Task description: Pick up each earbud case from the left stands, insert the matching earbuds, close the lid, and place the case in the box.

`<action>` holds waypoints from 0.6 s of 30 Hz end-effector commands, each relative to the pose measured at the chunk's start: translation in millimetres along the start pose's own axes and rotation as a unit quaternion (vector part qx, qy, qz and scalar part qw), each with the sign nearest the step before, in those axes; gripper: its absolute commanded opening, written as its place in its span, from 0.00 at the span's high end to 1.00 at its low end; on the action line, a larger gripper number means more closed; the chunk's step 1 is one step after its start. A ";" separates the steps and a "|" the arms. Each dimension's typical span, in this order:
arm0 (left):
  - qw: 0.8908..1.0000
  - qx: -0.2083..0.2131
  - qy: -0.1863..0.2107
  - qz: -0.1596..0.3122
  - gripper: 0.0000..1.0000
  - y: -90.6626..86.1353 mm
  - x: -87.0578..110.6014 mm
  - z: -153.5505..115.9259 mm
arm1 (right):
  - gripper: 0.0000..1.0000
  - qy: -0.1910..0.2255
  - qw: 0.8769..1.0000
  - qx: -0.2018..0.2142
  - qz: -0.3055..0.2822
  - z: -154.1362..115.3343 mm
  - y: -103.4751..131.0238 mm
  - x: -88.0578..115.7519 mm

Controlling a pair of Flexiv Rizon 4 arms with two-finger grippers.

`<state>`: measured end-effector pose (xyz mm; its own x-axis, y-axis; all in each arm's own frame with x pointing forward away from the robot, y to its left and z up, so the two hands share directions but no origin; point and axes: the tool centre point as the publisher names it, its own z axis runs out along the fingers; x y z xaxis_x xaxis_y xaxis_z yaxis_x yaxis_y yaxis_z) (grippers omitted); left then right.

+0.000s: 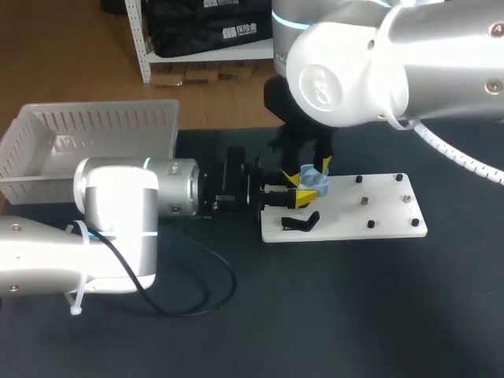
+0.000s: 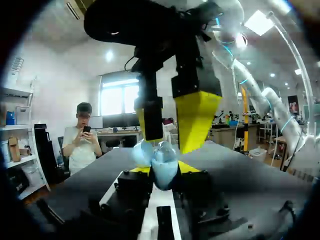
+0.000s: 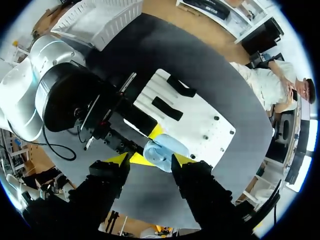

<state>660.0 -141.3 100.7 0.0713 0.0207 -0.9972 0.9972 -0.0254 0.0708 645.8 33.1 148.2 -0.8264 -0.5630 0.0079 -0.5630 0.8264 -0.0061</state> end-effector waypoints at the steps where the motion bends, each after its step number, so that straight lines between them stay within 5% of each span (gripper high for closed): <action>1: 1.000 0.002 0.000 0.000 1.00 0.0 -0.3 0.7 | 0.05 -0.009 1.000 -0.013 0.000 -8.3 -3.4 4.0; 6: 1.000 0.002 0.000 0.000 1.00 0.0 -0.3 0.7 | 0.00 -0.038 0.998 -0.033 0.046 -23.8 -16.1 1.0; 12: 1.000 0.002 0.000 0.000 1.00 0.0 -0.3 0.7 | 0.00 -0.069 0.971 -0.071 0.217 -29.1 -60.8 -22.0; 18: 1.000 0.002 0.000 0.000 1.00 0.0 -0.3 0.7 | 0.00 -0.055 0.959 -0.062 0.270 -12.9 -82.8 -32.8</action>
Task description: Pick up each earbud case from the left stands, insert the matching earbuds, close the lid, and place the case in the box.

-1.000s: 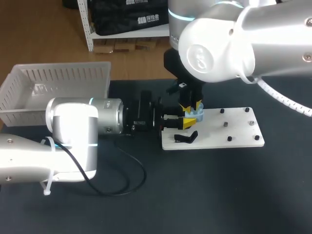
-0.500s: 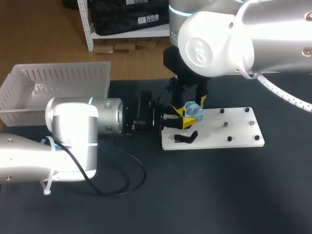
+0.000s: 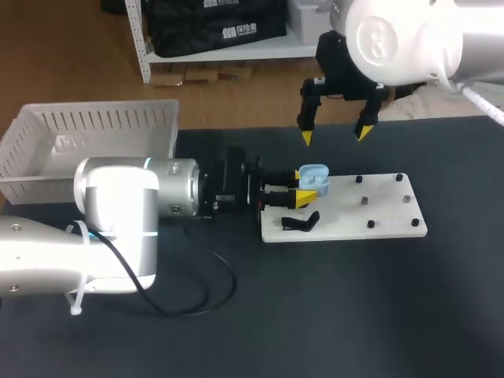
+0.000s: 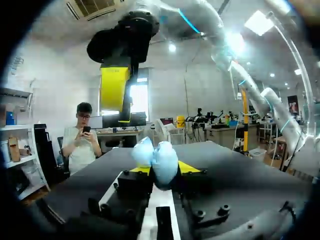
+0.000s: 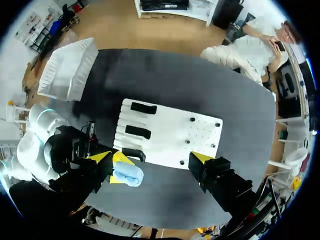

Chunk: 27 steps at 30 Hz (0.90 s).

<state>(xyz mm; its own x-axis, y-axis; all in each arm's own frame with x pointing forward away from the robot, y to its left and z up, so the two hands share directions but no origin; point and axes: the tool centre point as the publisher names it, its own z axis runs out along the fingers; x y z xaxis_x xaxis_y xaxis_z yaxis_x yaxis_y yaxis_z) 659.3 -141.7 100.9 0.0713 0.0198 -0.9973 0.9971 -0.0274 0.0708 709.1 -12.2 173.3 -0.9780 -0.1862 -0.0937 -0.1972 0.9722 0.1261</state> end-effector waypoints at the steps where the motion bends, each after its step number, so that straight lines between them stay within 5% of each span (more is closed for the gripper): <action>1: 1.000 0.001 0.000 0.000 1.00 0.8 -0.1 0.2 | 0.00 0.006 0.997 0.000 0.076 15.0 -10.0 -9.8; 9: 1.000 0.001 0.000 0.000 1.00 0.8 -0.1 0.2 | 0.00 0.032 0.995 0.018 0.093 37.5 -21.4 -11.1; 27: 1.000 0.001 0.000 0.000 1.00 0.8 -0.1 0.2 | 0.00 0.101 0.991 0.023 0.086 51.3 -23.5 33.4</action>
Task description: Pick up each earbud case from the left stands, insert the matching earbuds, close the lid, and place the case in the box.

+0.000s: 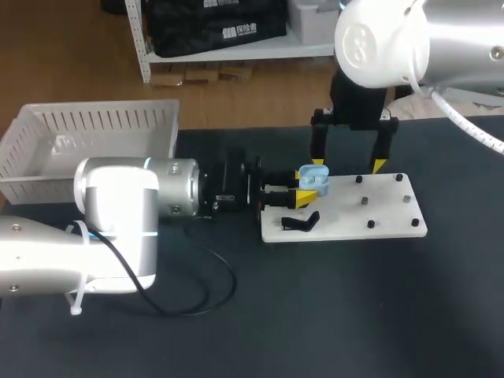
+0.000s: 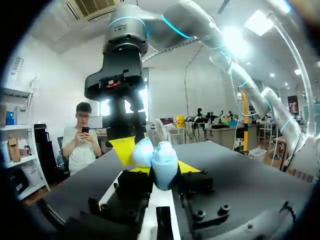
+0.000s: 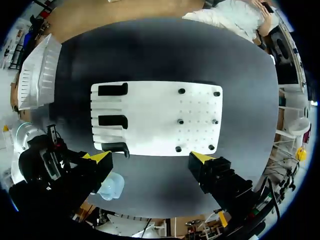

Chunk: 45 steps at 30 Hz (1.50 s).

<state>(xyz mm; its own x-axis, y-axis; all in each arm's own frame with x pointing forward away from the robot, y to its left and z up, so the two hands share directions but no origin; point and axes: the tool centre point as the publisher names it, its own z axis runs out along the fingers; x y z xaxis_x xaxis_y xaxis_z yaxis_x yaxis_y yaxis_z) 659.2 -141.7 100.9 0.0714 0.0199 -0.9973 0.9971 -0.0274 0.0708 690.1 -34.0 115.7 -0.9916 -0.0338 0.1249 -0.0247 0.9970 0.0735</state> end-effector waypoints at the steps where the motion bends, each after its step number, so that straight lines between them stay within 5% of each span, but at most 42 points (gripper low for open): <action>1: 1.000 0.001 0.000 0.000 1.00 0.8 -0.1 0.2 | 0.00 0.002 1.000 -0.002 -0.002 0.3 0.7 7.4; 16: 1.000 0.001 0.000 0.000 1.00 0.8 -0.1 0.2 | 0.00 0.011 1.000 0.000 -0.012 -0.5 6.8 20.6; 26: 1.000 0.001 0.000 0.000 1.00 0.8 -0.1 0.2 | 0.00 -0.131 0.988 -0.034 0.071 -37.0 -30.6 3.7; 29: 1.000 -0.020 0.015 0.004 1.00 6.6 -5.2 -20.8 | 0.00 -0.157 0.980 -0.060 0.108 -53.1 -56.2 0.2; 39: 0.989 -0.111 0.086 0.053 1.00 25.6 -54.7 -124.4 | 0.00 -0.157 0.980 -0.060 0.108 -53.1 -56.2 0.2; 45: 0.975 -0.174 0.128 0.046 1.00 57.3 -65.2 -194.1 | 0.00 -0.157 0.980 -0.060 0.108 -53.1 -56.2 0.2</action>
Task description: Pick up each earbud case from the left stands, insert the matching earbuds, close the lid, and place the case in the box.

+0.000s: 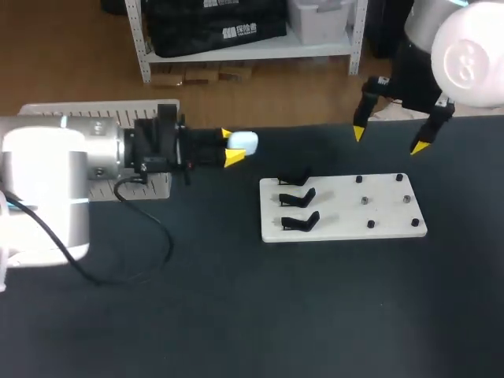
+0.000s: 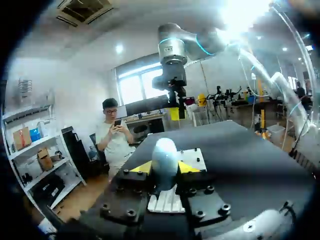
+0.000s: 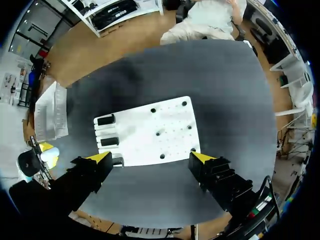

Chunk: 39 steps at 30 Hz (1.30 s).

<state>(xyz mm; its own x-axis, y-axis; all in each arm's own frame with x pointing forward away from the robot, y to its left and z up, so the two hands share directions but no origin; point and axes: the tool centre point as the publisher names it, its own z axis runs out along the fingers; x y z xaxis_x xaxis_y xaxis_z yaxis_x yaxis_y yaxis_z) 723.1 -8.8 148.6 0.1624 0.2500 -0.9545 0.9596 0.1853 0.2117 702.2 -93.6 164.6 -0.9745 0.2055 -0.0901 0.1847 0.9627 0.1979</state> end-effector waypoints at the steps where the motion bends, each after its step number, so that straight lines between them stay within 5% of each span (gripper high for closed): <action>1: 0.997 -0.068 0.032 -0.024 1.00 18.8 -7.0 -69.9 | 0.00 -0.035 0.999 0.000 0.001 -0.1 -1.1 4.0; 8: 0.985 -0.116 0.106 -0.070 1.00 79.9 36.2 -114.6 | 0.00 -0.035 0.999 0.000 0.001 -0.1 -1.1 4.0; 17: 0.966 -0.174 0.163 -0.098 1.00 123.8 71.7 -156.3 | 0.00 -0.035 0.999 0.000 0.001 -0.1 -1.1 4.0; 29: 0.952 -0.213 0.202 -0.090 1.00 141.0 89.6 -192.4 | 0.00 -0.035 0.999 0.000 0.001 -0.1 -1.1 4.0; 30: 0.951 -0.217 0.201 -0.088 0.64 139.7 87.9 -194.6 | 0.00 -0.035 0.999 0.000 0.001 -0.1 -1.1 4.0; 31: 0.951 -0.218 0.201 -0.085 0.11 139.1 86.8 -196.1 | 0.00 -0.035 0.999 0.000 0.001 -0.1 -1.1 4.0; 32: 0.951 -0.220 0.201 -0.080 0.00 137.7 84.9 -197.1 | 0.00 -0.035 0.999 0.000 0.001 -0.1 -1.1 4.0; 39: 0.957 -0.220 0.180 -0.052 0.00 125.3 67.3 -197.7 | 0.00 -0.035 0.999 0.000 0.001 -0.1 -1.1 4.0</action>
<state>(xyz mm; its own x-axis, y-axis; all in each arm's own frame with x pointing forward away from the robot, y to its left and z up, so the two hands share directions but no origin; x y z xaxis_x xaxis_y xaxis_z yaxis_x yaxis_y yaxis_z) 823.8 219.1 149.6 -0.1259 0.5229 -0.8430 0.7782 0.5791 0.2430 700.5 -93.4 164.3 -0.9643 0.2170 -0.1517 0.1855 0.9626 0.1974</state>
